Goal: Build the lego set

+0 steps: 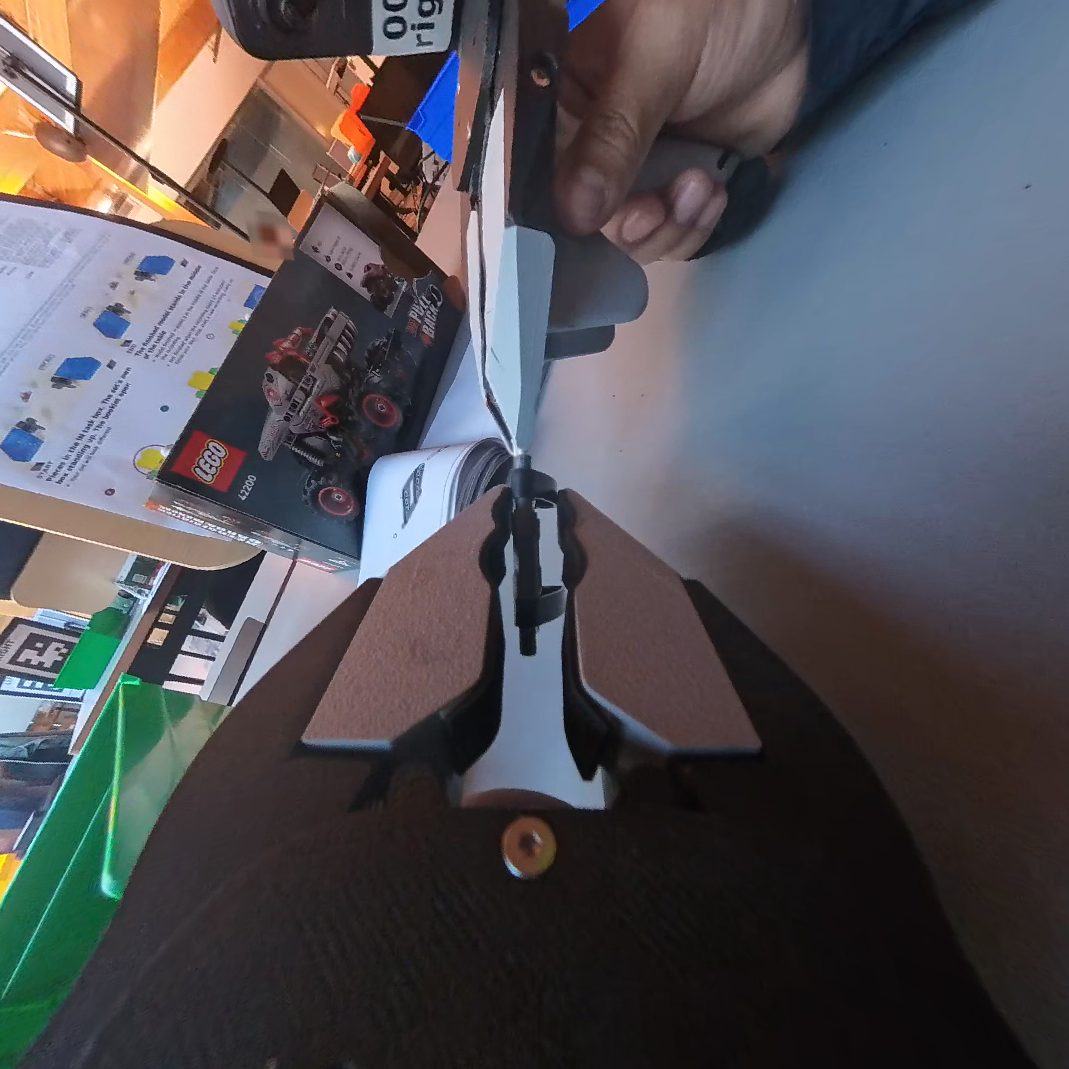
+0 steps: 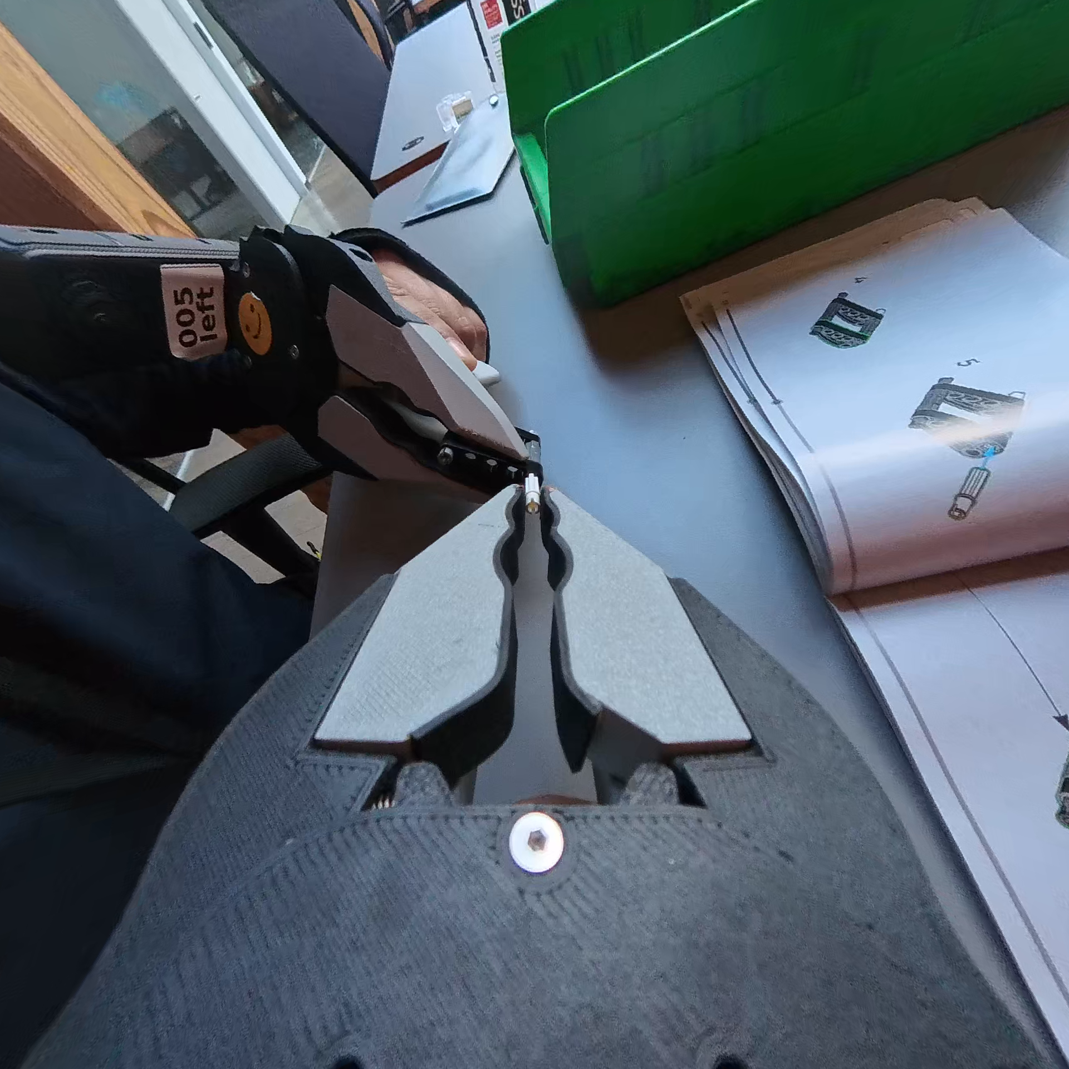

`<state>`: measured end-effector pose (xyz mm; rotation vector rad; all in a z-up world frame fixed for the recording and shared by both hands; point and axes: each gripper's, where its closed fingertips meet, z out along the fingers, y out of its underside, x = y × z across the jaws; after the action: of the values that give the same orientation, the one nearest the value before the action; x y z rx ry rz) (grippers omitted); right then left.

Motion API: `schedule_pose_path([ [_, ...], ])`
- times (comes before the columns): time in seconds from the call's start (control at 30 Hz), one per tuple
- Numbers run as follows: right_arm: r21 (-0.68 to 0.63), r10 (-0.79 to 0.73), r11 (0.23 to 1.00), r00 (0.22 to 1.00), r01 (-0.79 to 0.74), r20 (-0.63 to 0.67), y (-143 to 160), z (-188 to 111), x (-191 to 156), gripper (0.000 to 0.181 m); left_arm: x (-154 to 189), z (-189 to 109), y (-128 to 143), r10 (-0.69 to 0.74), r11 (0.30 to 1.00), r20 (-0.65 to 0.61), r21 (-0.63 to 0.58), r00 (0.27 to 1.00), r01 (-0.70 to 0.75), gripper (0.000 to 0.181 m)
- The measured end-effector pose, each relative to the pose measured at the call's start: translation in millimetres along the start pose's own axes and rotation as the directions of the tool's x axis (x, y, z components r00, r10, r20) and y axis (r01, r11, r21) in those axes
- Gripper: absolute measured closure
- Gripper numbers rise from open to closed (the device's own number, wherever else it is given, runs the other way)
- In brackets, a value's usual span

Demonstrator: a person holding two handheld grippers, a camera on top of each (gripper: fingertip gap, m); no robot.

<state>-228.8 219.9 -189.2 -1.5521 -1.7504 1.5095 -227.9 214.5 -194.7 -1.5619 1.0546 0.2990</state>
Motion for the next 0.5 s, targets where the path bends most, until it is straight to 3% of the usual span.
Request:
schedule_pose_path([
  [0.5,-0.013,-0.01,1.0,0.999,0.011,0.04,1.5,-1.2,-6.9,0.18,3.2,-4.1,-8.2,0.003,0.999,-0.021,0.05,1.0,-0.002,0.17],
])
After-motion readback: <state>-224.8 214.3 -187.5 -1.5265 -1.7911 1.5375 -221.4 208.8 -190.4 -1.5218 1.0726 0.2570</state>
